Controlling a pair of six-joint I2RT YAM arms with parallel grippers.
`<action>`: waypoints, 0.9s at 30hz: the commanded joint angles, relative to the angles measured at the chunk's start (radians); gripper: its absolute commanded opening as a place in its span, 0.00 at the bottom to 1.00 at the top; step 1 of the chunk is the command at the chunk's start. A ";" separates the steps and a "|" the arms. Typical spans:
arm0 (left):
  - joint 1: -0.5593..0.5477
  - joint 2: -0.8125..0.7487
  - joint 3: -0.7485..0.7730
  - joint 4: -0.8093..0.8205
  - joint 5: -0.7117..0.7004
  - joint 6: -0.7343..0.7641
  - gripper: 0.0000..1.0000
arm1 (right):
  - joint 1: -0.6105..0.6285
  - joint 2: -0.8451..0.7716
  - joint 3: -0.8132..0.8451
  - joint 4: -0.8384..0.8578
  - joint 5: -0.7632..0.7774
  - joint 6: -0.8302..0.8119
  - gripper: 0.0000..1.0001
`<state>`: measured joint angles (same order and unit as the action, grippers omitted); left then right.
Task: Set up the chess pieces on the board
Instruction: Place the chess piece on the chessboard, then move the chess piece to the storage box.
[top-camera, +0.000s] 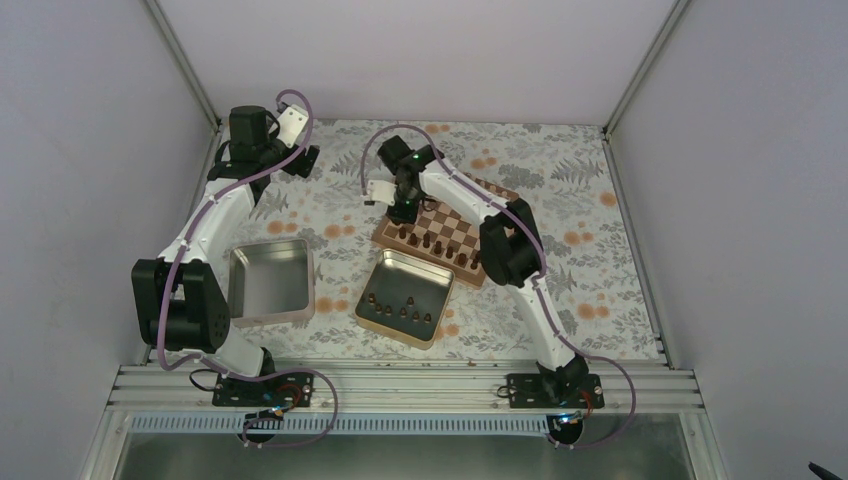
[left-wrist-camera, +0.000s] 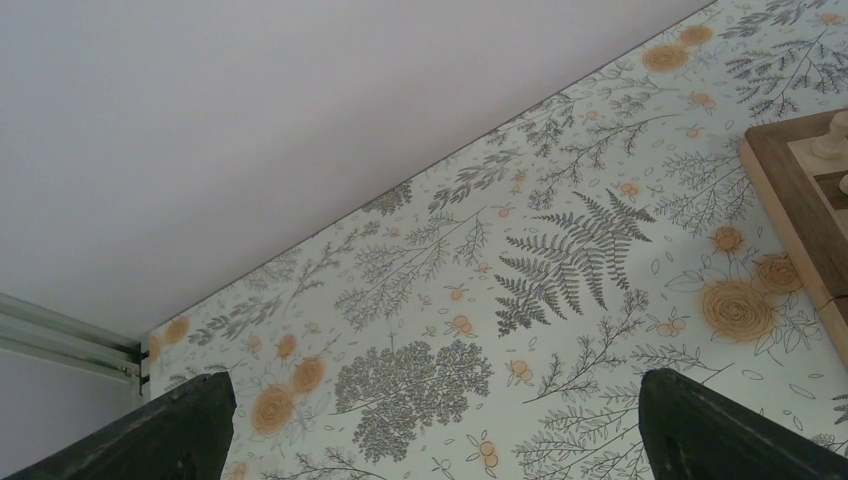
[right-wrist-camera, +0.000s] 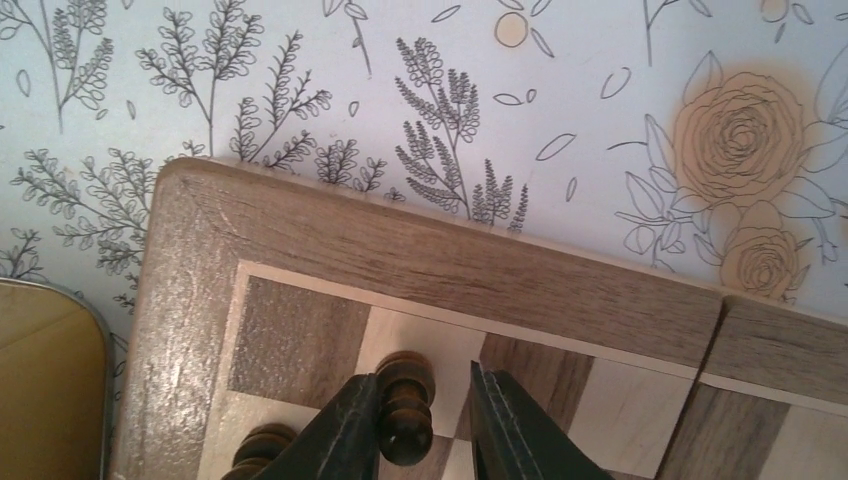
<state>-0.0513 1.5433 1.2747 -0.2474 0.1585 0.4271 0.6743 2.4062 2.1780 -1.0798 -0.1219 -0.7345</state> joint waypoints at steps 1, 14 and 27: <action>0.005 -0.023 -0.006 0.015 0.009 0.006 1.00 | -0.010 -0.033 0.019 0.031 -0.008 0.008 0.26; 0.005 -0.029 0.004 0.006 0.020 0.007 1.00 | 0.001 -0.213 -0.016 -0.043 -0.053 0.022 0.34; 0.005 -0.015 0.012 0.005 0.004 0.004 1.00 | 0.120 -0.438 -0.418 -0.062 -0.056 0.030 0.37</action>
<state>-0.0513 1.5387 1.2747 -0.2489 0.1616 0.4274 0.7475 2.0136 1.8725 -1.1664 -0.1986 -0.7315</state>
